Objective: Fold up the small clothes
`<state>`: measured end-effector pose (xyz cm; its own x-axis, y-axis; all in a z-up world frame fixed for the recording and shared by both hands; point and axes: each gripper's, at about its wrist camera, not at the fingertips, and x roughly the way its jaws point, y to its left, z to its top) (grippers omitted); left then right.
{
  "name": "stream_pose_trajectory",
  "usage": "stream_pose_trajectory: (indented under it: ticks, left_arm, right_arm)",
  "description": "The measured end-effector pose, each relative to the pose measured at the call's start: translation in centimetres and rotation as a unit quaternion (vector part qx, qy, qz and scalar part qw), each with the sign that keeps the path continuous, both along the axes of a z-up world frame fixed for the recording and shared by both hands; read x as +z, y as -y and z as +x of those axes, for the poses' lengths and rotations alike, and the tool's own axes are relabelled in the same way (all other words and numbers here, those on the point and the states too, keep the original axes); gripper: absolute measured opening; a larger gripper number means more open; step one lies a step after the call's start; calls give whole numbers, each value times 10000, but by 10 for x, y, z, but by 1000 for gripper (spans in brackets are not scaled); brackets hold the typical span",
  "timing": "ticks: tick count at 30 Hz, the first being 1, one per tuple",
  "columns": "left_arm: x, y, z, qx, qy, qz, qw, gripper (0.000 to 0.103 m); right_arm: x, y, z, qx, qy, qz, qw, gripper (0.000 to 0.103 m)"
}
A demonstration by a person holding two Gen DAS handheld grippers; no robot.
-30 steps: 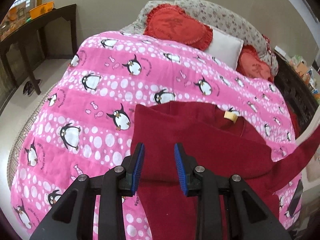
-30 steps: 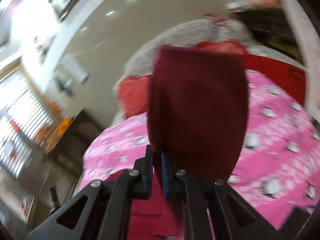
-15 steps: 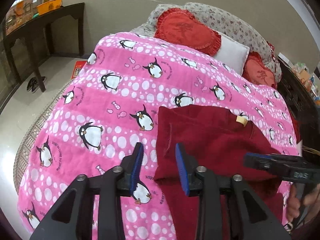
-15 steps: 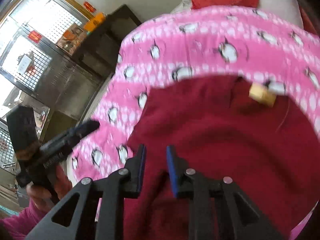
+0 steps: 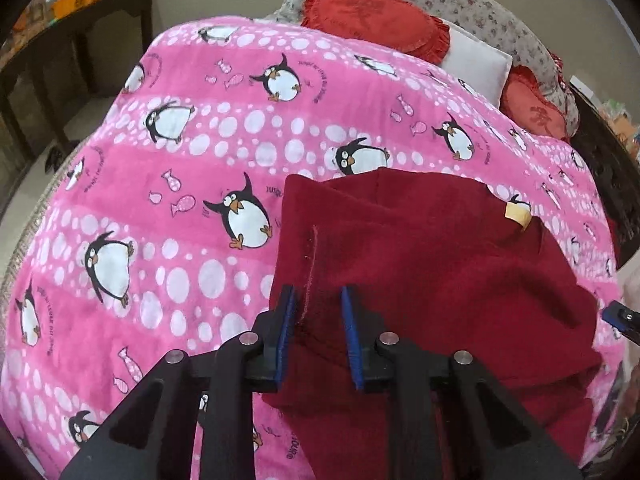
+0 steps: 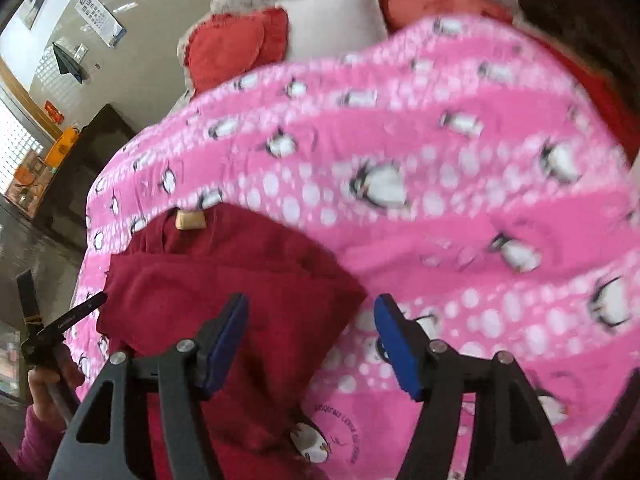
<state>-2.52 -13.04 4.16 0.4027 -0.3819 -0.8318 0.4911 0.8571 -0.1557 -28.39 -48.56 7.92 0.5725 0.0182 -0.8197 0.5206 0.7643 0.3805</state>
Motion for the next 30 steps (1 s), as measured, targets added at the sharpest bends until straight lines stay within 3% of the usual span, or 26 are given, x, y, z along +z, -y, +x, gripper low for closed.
stream_pose_trajectory:
  ticks: [2,3,4,5,9,11,13,14,16,18,19,20,23,28,29,30]
  left_arm:
    - [1,-1,-1,3,47,63,10000,0]
    - [2,-3,0,16,14,58,10000,0]
    - [4,-7,0,36,-48,10,10000,0]
    - [5,-9,1,38,-78,-28,10000,0]
    - [14,-14,-1,39,30,-85,10000,0]
    - [12,-14,2,102,-19,-100,9999,0]
    - [5,-16,8,151,-350,-194,9991,0]
    - [4,-18,9,161,-449,-255,9985,4]
    - [7,-24,8,162,-496,-433,9977,6]
    - [11,-26,6,123,-430,-479,9979,13]
    - [14,-27,6,90,-412,-502,9979,15]
    - [15,-26,7,80,-418,-519,9977,17]
    - [19,-23,10,84,-437,-647,9969,18]
    - [11,-6,6,38,-458,-617,9970,16]
    - [8,-2,5,1,-455,-555,9974,3]
    - [3,3,4,-89,-499,-434,9978,0]
  right_arm:
    - [-21,2,9,9,69,291,9996,69]
    - [-32,0,14,9,65,417,9991,63]
    - [-39,-1,20,68,-29,432,9990,51]
    - [-39,-4,29,168,-134,222,9995,16]
    - [3,-21,40,440,273,-694,9962,11]
    - [22,-25,40,357,262,-1408,9891,11]
    - [16,-18,42,348,78,-1327,9905,11]
    - [3,-12,42,351,-115,-991,9944,13]
    - [-8,-3,34,291,-217,-589,9976,23]
    - [-7,3,14,137,136,-330,9993,43]
    - [-4,3,5,71,217,-321,9992,59]
    - [-1,3,-2,0,239,-362,9991,64]
    - [10,-1,-7,-1,216,-411,9989,64]
    - [19,-34,-5,378,248,-59,9990,64]
    - [20,-48,-5,576,331,-97,9977,63]
    - [19,-58,-5,705,379,-225,9965,55]
